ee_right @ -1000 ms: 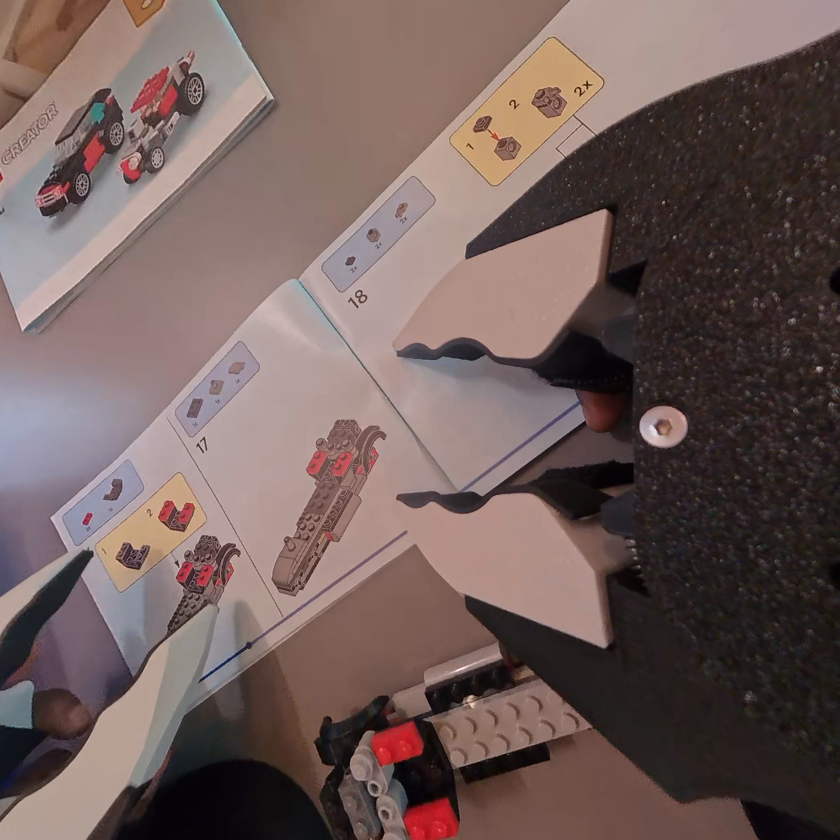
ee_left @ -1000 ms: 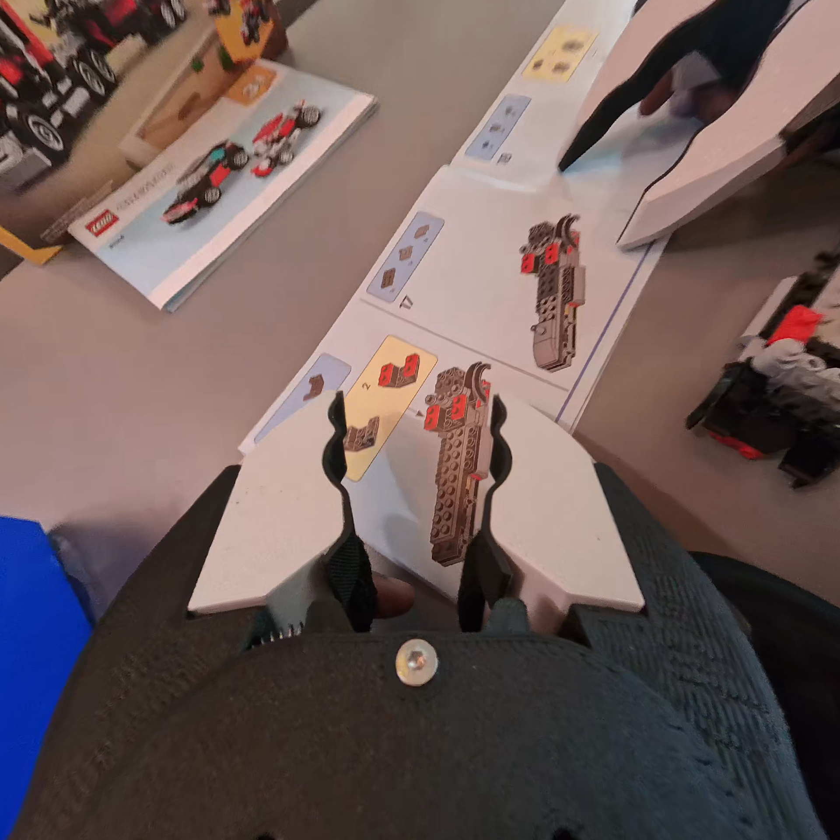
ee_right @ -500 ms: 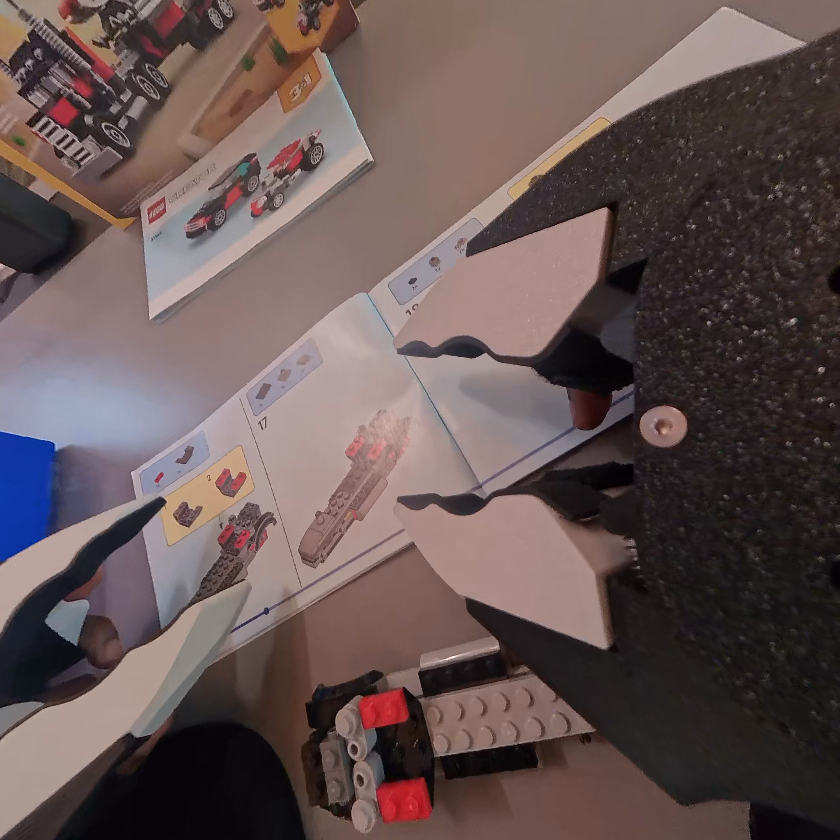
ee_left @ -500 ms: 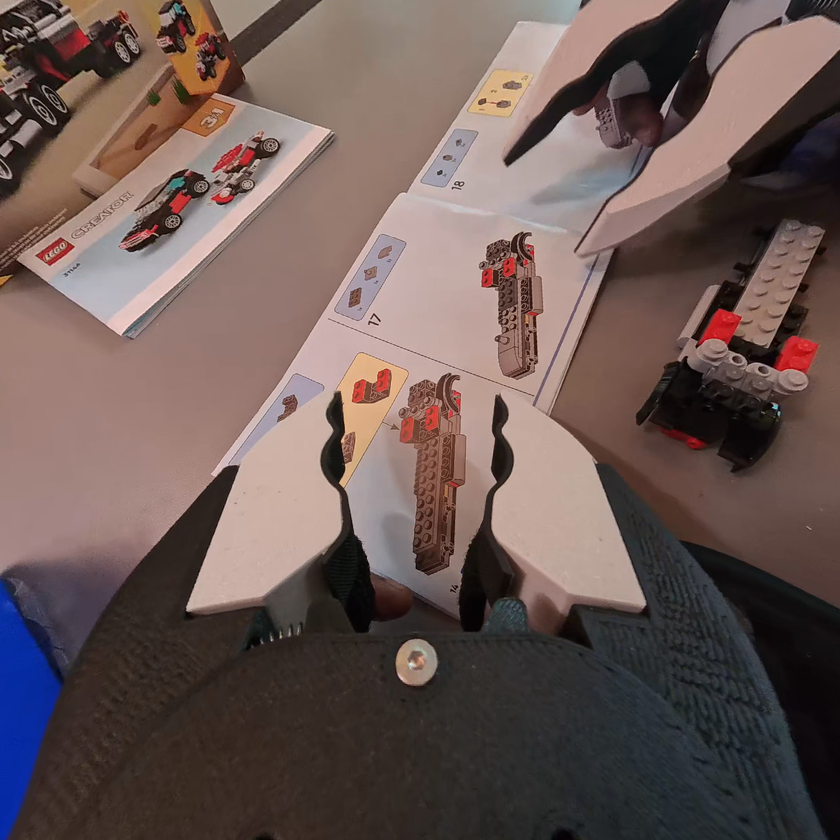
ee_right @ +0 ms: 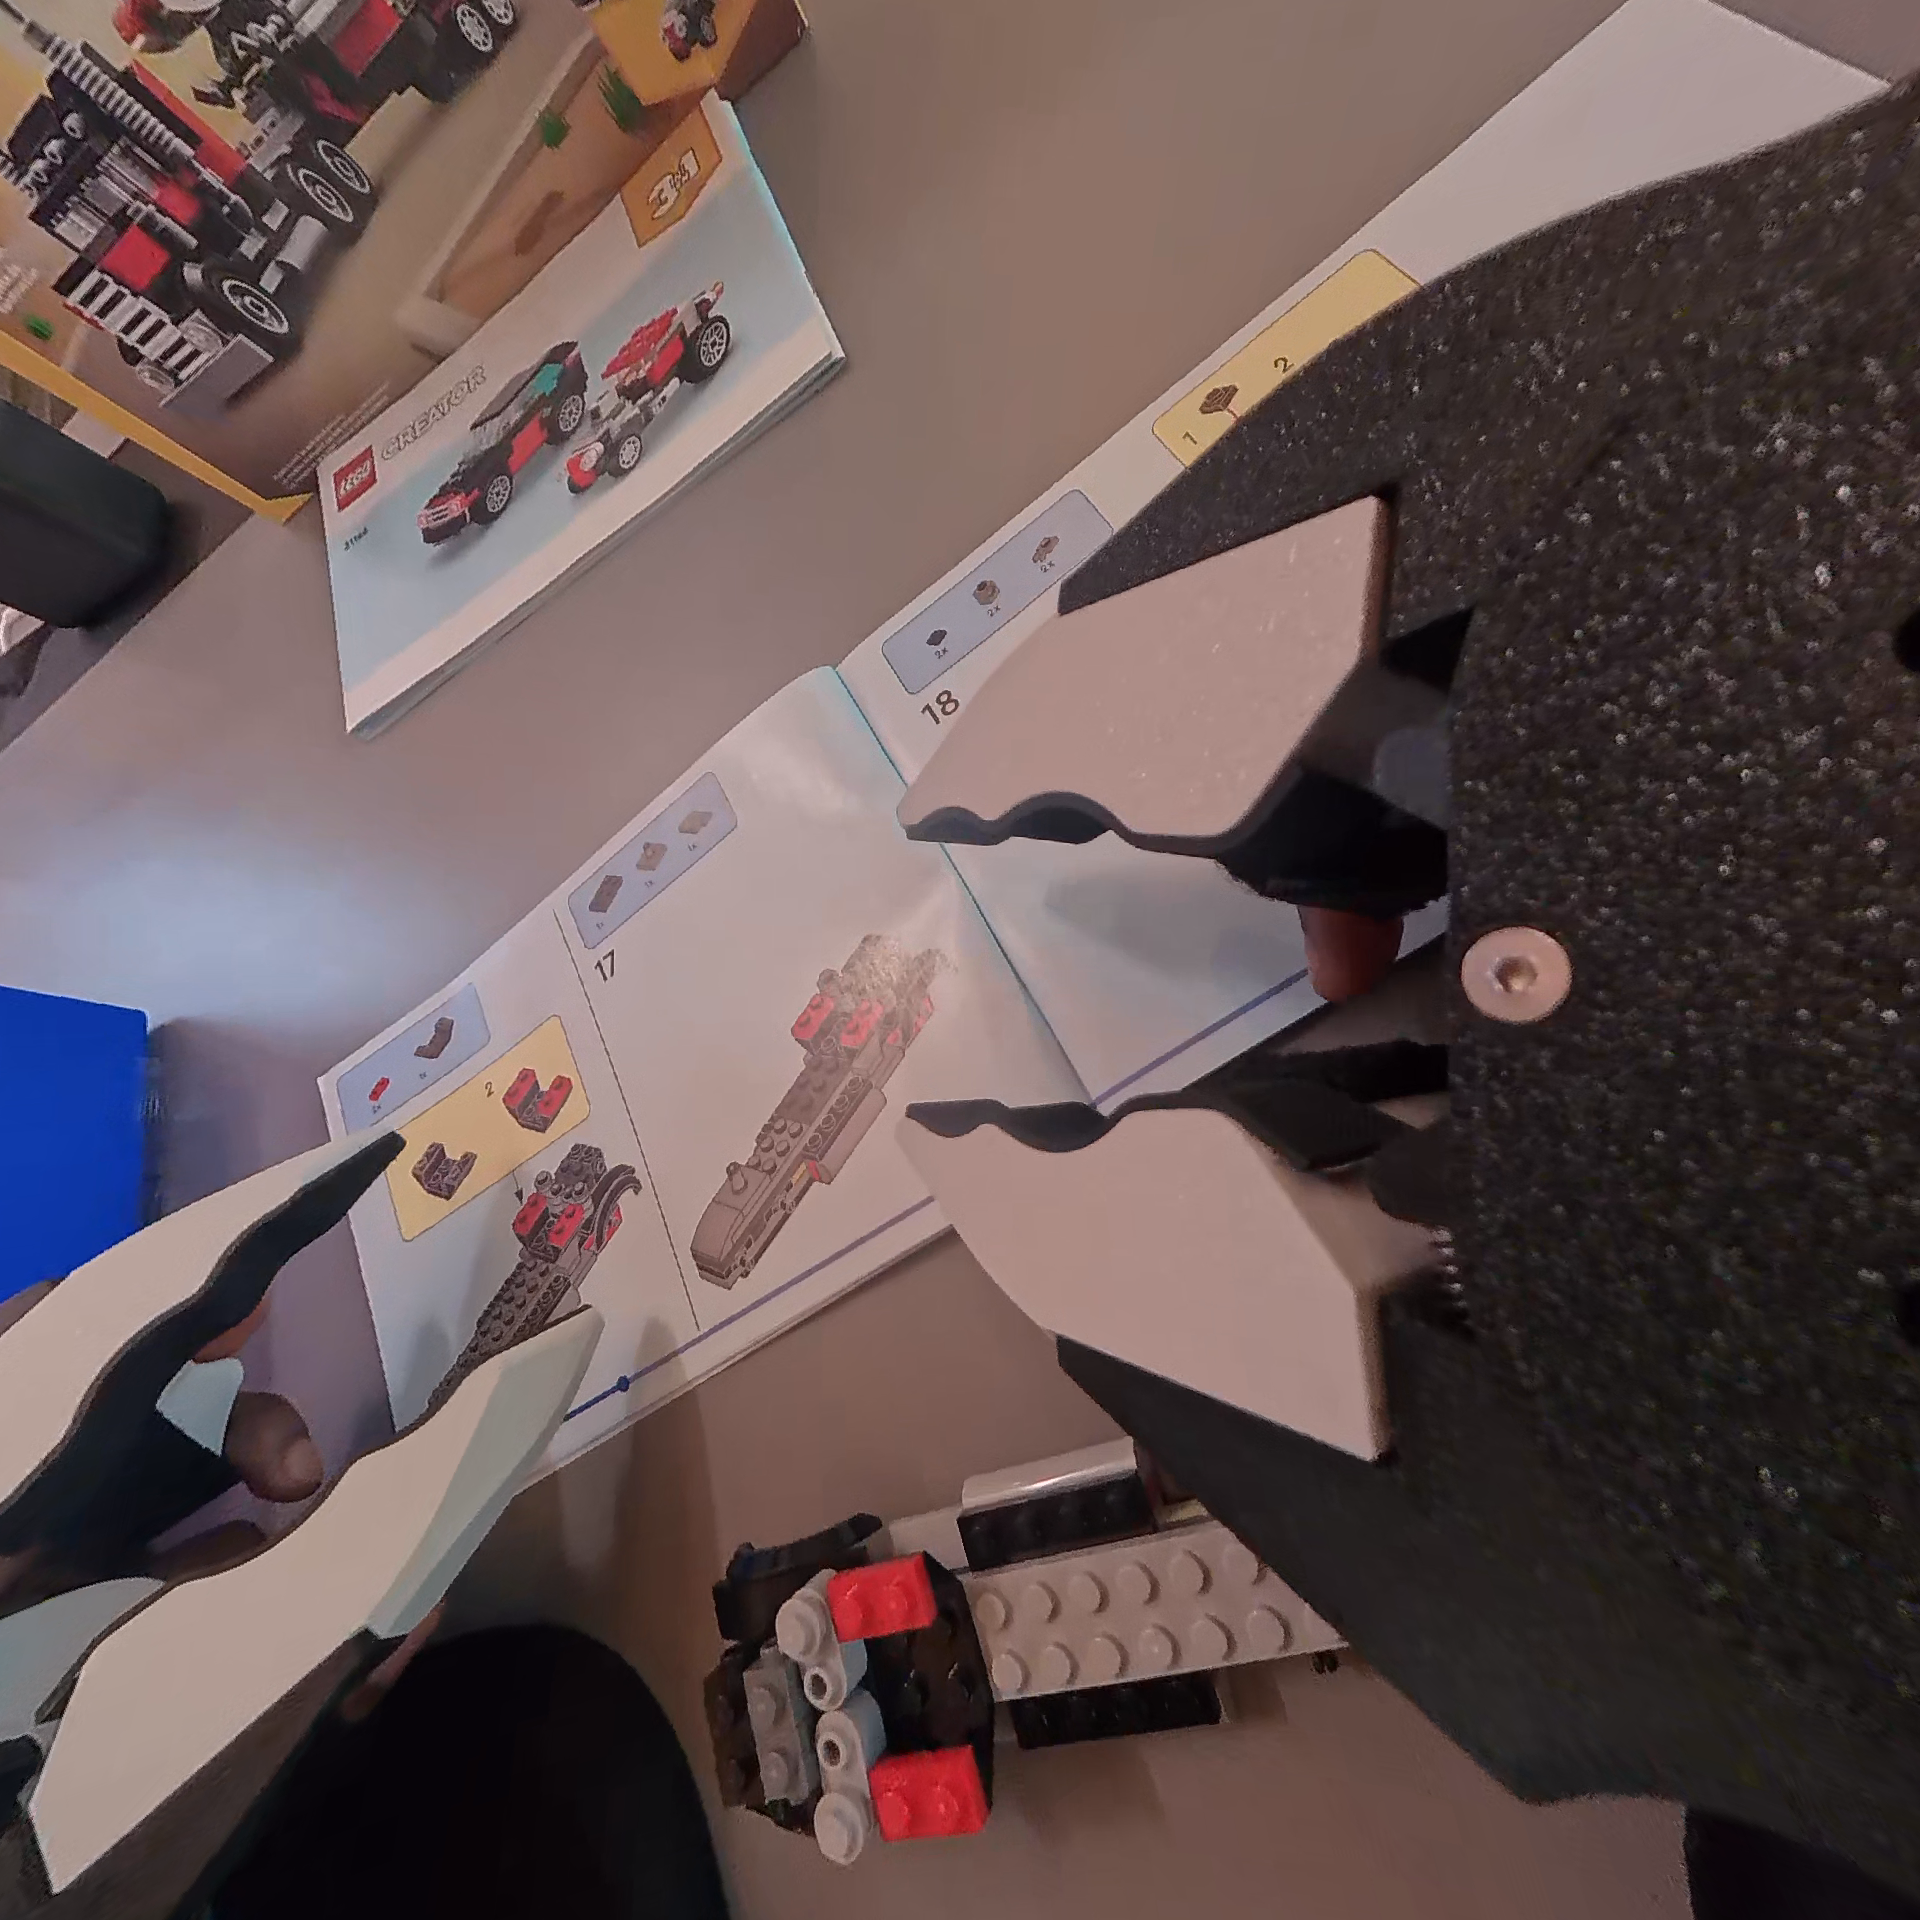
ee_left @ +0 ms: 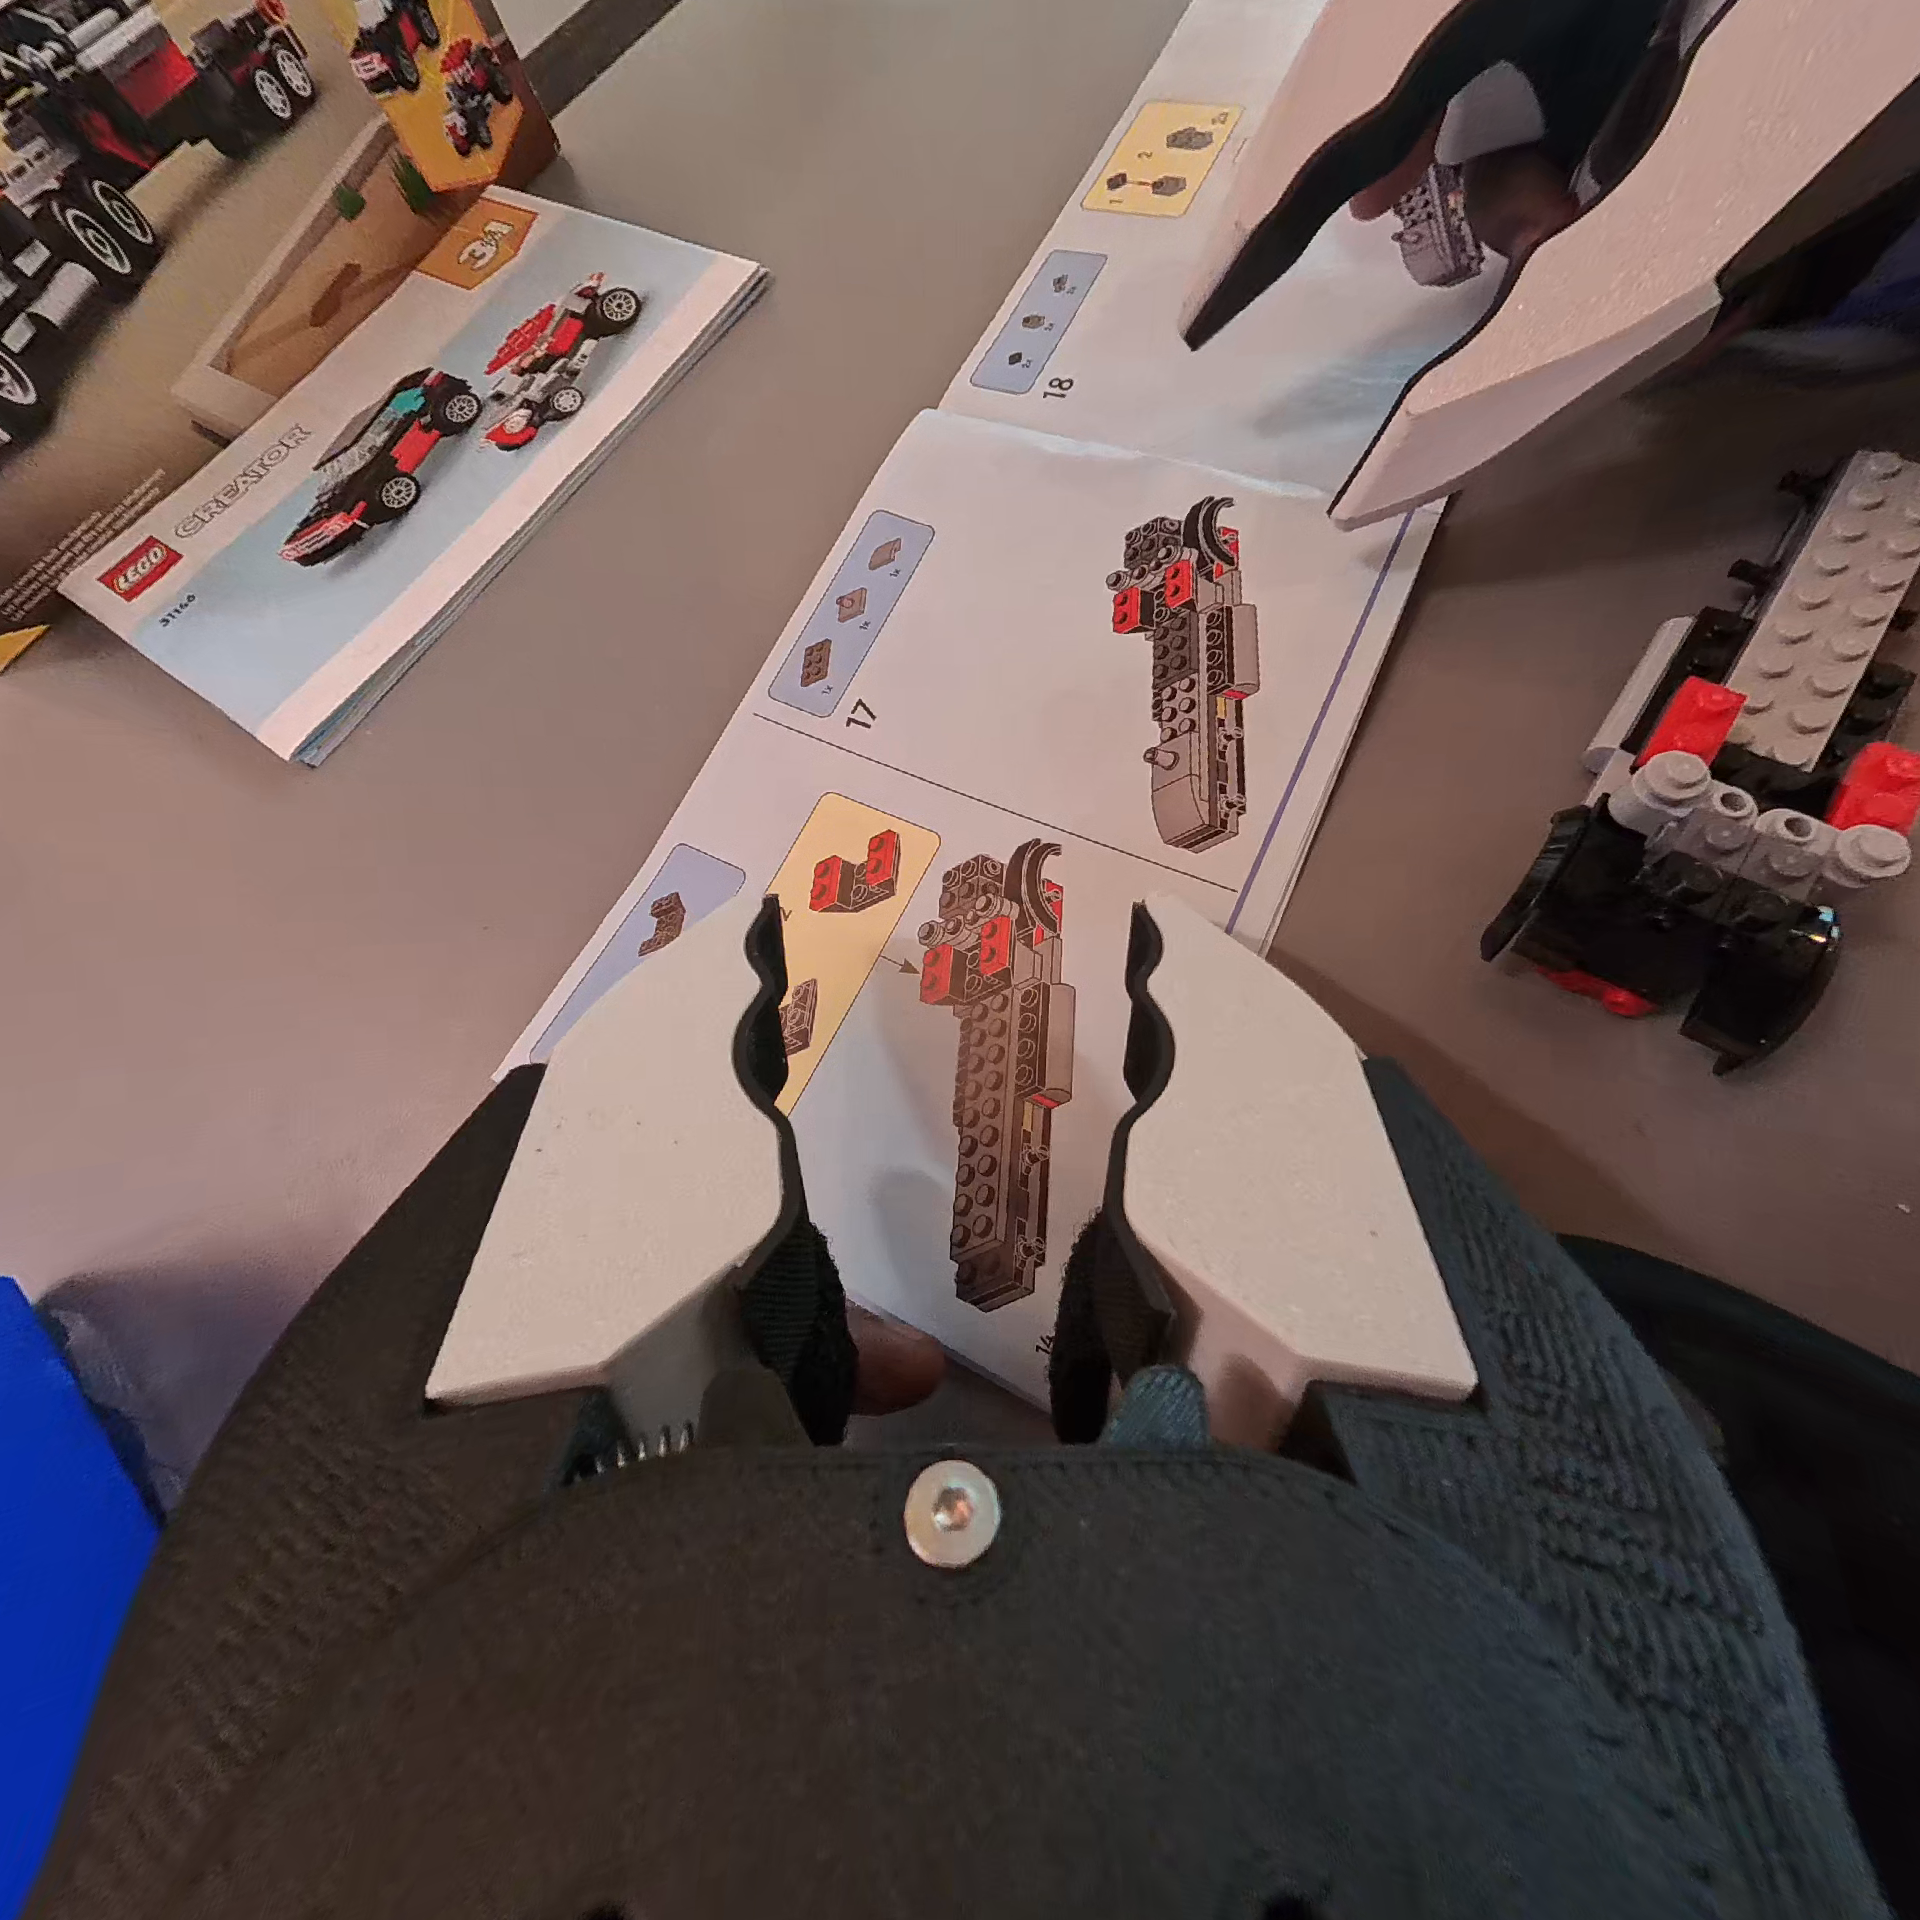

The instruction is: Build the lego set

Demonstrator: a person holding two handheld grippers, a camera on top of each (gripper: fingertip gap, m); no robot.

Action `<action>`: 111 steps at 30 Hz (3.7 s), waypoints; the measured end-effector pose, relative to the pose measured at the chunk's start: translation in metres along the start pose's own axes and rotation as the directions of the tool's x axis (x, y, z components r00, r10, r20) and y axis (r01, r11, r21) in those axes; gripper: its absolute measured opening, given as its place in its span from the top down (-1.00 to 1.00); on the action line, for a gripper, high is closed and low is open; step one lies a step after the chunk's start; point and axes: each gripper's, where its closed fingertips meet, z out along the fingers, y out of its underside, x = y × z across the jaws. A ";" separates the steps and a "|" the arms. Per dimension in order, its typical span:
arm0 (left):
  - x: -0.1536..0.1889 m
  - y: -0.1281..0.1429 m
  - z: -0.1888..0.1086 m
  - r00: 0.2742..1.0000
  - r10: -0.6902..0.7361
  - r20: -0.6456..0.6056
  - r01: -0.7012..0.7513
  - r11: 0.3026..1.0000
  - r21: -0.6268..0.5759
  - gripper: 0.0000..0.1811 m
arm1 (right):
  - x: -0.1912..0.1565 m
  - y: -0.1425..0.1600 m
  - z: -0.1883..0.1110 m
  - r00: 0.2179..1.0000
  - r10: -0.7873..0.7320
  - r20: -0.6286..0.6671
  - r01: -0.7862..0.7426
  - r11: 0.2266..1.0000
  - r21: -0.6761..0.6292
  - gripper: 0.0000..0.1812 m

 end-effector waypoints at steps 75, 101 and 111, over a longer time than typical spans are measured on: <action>-0.015 -0.009 -0.001 0.990 0.011 0.141 -0.021 0.998 0.064 -0.17 | 0.075 0.078 -0.051 0.795 0.431 -0.426 -0.558 0.796 -0.235 0.03; -0.028 -0.026 -0.168 0.877 -0.138 0.461 0.149 0.989 0.012 0.15 | 0.074 0.031 -0.077 0.823 0.304 -0.480 -0.320 0.946 0.050 0.05; -0.029 0.099 -0.170 0.771 -0.207 0.603 0.382 0.907 -0.177 0.90 | 0.074 0.041 -0.075 0.829 0.288 -0.479 -0.316 0.948 0.023 0.08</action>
